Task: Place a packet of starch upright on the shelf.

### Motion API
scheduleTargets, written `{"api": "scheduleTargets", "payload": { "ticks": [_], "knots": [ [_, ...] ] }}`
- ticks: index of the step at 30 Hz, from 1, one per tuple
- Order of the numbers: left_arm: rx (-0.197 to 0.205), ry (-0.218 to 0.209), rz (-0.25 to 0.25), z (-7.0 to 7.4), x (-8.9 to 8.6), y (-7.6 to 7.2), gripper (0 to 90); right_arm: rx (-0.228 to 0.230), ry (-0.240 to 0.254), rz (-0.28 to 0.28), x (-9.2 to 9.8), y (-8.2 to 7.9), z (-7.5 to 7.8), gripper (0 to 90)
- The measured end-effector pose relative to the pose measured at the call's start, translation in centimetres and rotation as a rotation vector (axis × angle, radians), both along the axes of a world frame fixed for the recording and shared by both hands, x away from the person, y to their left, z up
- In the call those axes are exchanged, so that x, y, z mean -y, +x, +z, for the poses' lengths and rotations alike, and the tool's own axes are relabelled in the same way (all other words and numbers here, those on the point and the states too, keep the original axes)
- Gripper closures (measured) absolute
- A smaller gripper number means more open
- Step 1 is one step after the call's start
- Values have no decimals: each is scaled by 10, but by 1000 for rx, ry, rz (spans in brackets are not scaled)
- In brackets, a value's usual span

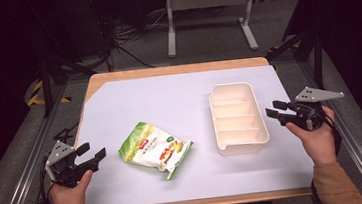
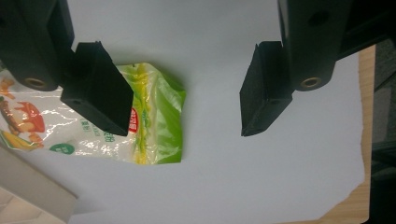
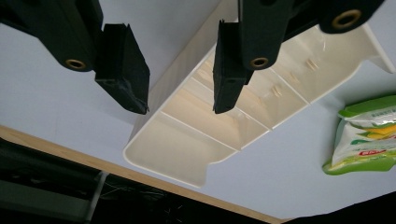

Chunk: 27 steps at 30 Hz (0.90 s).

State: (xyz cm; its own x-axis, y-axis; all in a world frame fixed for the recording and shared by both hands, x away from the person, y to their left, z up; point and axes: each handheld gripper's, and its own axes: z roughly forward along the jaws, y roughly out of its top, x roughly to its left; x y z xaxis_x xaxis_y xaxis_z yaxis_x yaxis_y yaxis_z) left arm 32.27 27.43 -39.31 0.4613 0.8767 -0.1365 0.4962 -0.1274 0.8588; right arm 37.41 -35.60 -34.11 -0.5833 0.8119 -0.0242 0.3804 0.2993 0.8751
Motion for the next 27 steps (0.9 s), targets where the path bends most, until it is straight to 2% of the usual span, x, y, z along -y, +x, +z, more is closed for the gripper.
{"api": "scheduleTargets", "payload": {
  "ticks": [2, 5, 11, 19, 21, 27],
  "knots": [
    [7, -11, -1, 0, 0, 0, 355, 4, 11, 34, -5, -1, 1, 545],
    [7, -11, -4, 0, 0, 0, 354, -1, 10, 53, -12, -1, 1, 540],
    [11, -3, -15, 0, 1, 0, 348, -8, 13, 138, -38, 2, 7, 537],
    [17, -4, -5, -1, -1, -2, 338, -16, -36, 257, -87, 13, 17, 496],
    [18, -9, 2, -1, -3, -2, 337, -16, -36, 267, -91, 14, 18, 490],
    [19, -15, 8, -1, -5, -2, 332, -32, -72, 336, -126, 22, 27, 452]
  ]
}}
